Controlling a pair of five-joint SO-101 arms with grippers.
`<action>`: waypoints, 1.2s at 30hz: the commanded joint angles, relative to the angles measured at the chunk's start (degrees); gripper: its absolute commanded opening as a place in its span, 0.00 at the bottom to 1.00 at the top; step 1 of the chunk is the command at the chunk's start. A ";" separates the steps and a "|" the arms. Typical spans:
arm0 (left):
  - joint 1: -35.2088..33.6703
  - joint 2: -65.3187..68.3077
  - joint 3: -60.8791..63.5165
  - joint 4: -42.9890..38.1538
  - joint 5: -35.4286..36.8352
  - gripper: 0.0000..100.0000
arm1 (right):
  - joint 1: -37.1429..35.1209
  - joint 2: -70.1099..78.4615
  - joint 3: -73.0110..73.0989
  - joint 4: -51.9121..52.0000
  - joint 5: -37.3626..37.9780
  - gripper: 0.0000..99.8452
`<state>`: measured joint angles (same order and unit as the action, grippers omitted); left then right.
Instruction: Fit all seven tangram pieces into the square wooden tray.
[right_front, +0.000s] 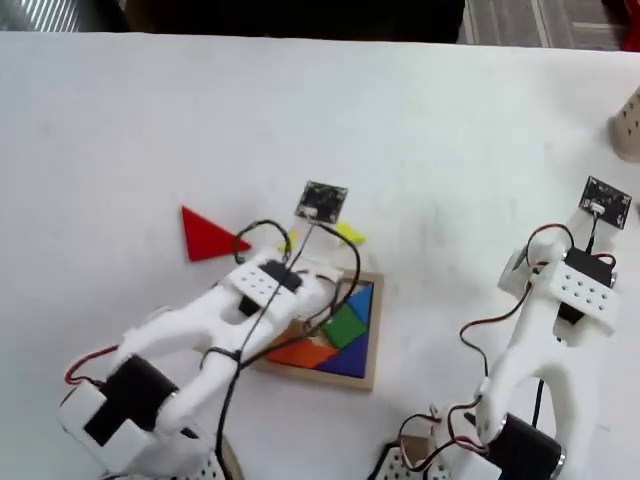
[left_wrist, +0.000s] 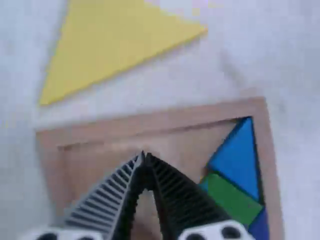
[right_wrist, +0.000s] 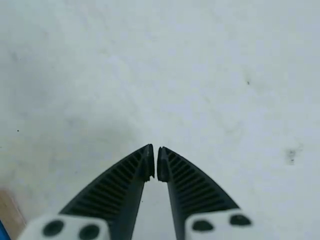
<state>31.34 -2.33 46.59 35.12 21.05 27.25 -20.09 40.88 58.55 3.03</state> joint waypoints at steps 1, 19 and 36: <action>-3.03 -4.79 -1.58 5.54 -3.25 0.02 | -1.45 -1.19 -0.18 -1.19 0.09 0.02; -1.45 -15.78 13.10 1.85 -8.97 0.02 | -1.54 -1.19 0.70 -1.98 1.05 0.02; 4.44 -15.78 13.19 0.88 -6.86 0.02 | -1.54 -1.19 0.70 -1.98 1.14 0.02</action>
<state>33.54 -16.66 60.57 37.23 13.58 26.37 -20.09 42.02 57.49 3.56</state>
